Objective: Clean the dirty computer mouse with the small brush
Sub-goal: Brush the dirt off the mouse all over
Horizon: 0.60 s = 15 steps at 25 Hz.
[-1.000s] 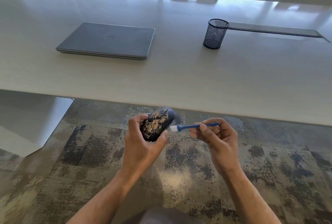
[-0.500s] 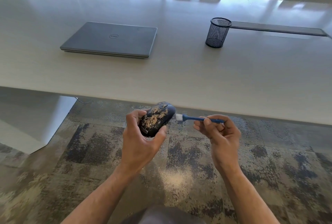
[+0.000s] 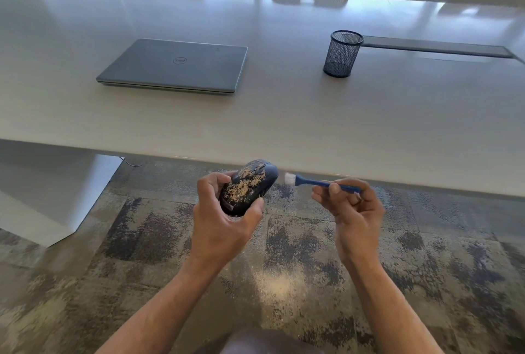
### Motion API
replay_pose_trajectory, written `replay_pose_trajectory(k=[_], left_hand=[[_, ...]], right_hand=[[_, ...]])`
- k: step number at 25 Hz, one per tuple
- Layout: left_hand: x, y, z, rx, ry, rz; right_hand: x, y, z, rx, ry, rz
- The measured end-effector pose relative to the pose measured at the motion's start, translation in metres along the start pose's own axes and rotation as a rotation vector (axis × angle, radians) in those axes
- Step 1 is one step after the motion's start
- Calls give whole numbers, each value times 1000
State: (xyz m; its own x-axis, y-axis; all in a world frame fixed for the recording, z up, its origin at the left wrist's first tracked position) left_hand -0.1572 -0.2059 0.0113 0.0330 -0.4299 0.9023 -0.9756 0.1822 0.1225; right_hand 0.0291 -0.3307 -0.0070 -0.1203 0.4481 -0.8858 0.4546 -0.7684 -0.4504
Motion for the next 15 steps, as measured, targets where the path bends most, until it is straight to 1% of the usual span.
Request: replay_pose_trajectory(k=[2, 4, 5, 9, 10, 13, 15], left_hand=[[0, 1, 0, 7, -5, -4], [1, 0, 1, -6, -15, -7], [2, 0, 1, -12, -17, -7], [6, 1, 2, -1, -15, -2], [6, 1, 3, 2, -14, 0], [6, 3, 3, 6, -14, -1], [5, 3, 3, 0, -28, -4]], right_hand=[[-1, -4, 7, -104, -6, -10], [0, -9, 14, -169, 15, 24], [1, -10, 13, -159, 33, 46], [-3, -2, 0, -2, 50, 41], [-5, 0, 0, -9, 52, 35], [-2, -3, 11, -146, 54, 56], [1, -7, 16, -155, 52, 69]])
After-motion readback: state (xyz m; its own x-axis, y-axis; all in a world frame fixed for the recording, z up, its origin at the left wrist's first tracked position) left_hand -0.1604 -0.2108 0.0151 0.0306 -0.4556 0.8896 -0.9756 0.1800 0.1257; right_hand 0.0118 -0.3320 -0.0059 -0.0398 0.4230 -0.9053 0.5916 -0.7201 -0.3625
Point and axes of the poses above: each hand's wrist, its own z-axis away from the middle knuckle, its own y-axis out of the back of the hand, x = y × z, the point moved 3 cm from there along -z, towards the middle knuckle, and after that the axes turned 11 degrees about x, right-handed, at the moved point
